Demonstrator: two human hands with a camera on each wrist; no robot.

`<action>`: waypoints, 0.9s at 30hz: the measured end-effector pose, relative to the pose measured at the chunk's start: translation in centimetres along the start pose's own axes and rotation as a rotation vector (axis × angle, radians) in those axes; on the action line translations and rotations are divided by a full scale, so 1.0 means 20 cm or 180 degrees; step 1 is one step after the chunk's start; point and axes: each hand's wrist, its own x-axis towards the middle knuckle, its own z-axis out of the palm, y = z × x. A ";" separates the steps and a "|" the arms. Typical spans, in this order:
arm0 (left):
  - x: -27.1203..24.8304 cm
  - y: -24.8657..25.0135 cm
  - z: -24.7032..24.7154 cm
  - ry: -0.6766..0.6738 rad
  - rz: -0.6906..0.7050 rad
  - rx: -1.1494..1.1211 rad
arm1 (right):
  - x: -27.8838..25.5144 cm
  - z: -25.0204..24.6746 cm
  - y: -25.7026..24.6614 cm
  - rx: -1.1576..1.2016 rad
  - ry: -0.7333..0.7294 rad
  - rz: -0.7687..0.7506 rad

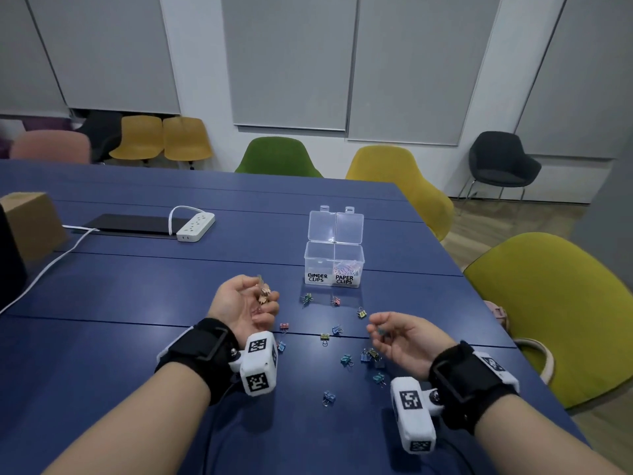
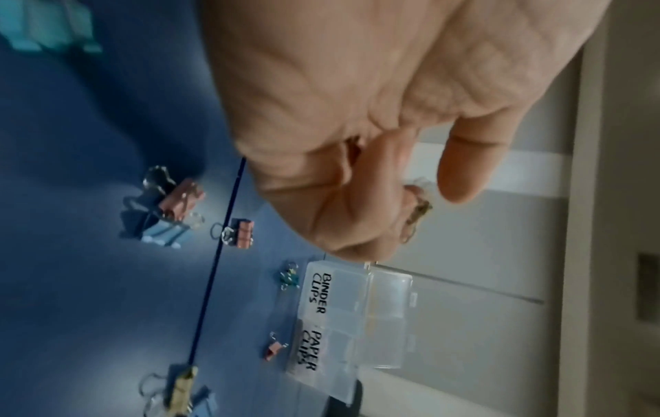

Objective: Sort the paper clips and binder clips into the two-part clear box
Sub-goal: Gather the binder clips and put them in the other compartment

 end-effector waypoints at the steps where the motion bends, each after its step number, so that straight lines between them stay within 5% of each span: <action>1: 0.02 0.00 0.01 0.0064 -0.0049 0.0214 | 0.02 0.01 -0.01 -0.0466 0.0052 0.0086; 7: 0.15 0.06 -0.01 0.0621 -0.0548 0.2091 | 0.16 0.12 -0.17 -0.3298 0.0244 0.0246; 12: 0.25 0.14 0.00 0.0599 -0.0995 0.3446 | 0.36 0.34 -0.43 -0.5422 0.0252 -0.0433; 16: 0.34 0.25 0.08 0.0741 -0.0830 0.3546 | 0.57 0.51 -0.55 -0.5185 0.0233 -0.0918; 19: 0.44 0.31 0.16 0.0829 -0.0515 0.3327 | 0.68 0.57 -0.57 -0.5031 0.0109 -0.0791; 21: 0.51 0.33 0.23 0.0803 -0.0182 0.2827 | 0.73 0.57 -0.56 -0.5088 0.0173 -0.0720; 27: 0.71 0.28 0.40 0.0760 0.0971 0.1221 | 0.69 0.41 -0.56 -0.4615 0.0616 -0.1604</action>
